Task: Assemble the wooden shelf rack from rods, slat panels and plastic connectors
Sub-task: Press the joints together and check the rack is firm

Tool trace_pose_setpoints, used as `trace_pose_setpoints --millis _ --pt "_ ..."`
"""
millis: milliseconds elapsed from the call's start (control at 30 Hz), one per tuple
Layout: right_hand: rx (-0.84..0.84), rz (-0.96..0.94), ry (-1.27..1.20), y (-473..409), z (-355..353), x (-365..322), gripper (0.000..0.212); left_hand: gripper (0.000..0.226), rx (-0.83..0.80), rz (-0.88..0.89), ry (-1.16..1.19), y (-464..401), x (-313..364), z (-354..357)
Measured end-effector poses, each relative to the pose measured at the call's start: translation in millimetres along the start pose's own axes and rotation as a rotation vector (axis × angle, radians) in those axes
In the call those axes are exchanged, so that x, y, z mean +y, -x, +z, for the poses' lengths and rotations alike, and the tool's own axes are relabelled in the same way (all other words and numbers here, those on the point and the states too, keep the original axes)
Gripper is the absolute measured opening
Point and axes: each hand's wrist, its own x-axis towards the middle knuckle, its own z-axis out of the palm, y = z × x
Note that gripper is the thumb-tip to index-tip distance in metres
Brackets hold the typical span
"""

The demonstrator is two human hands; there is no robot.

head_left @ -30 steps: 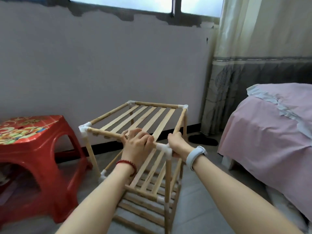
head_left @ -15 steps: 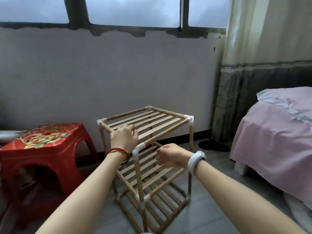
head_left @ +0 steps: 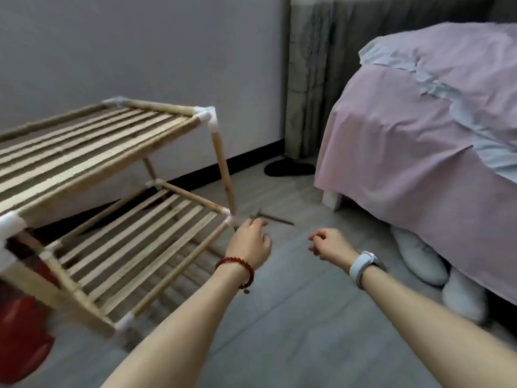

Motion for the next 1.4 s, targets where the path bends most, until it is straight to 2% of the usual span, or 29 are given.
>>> trace_pose_setpoints --millis 167,433,567,667,867,967,1067,1167,1300,1400 --pt "0.023 0.091 0.165 -100 33 79 0.030 0.041 -0.200 -0.122 0.016 -81 -41 103" --pt "-0.095 0.000 0.469 -251 99 138 0.043 0.047 -0.383 -0.189 -0.041 -172 -111 236" --pt "-0.172 -0.040 0.619 -301 124 158 0.049 0.059 -0.484 -0.186 -0.202 -195 -147 283" --pt "-0.172 -0.075 0.707 -326 134 164 0.054 0.074 -0.550 -0.169 -0.276 -195 -165 306" --pt "-0.206 -0.023 0.816 -366 151 171 0.058 0.075 -0.517 -0.147 -0.253 -188 -177 321" --pt "-0.029 -0.142 0.928 -363 156 170 0.041 0.075 -0.539 -0.155 -0.266 -191 -177 318" --pt "0.024 -0.199 0.974 -344 161 177 0.032 0.075 -0.564 -0.162 -0.276 -192 -174 315" --pt "0.036 -0.088 0.741 -319 162 188 0.027 0.066 -0.566 -0.184 -0.242 -196 -171 308" --pt "0.053 0.252 -0.034 -276 147 185 0.011 0.050 -0.429 -0.269 0.010 -183 -153 288" --pt "0.052 0.418 -0.463 -232 132 174 0.016 0.051 -0.326 -0.258 0.135 -164 -124 264"
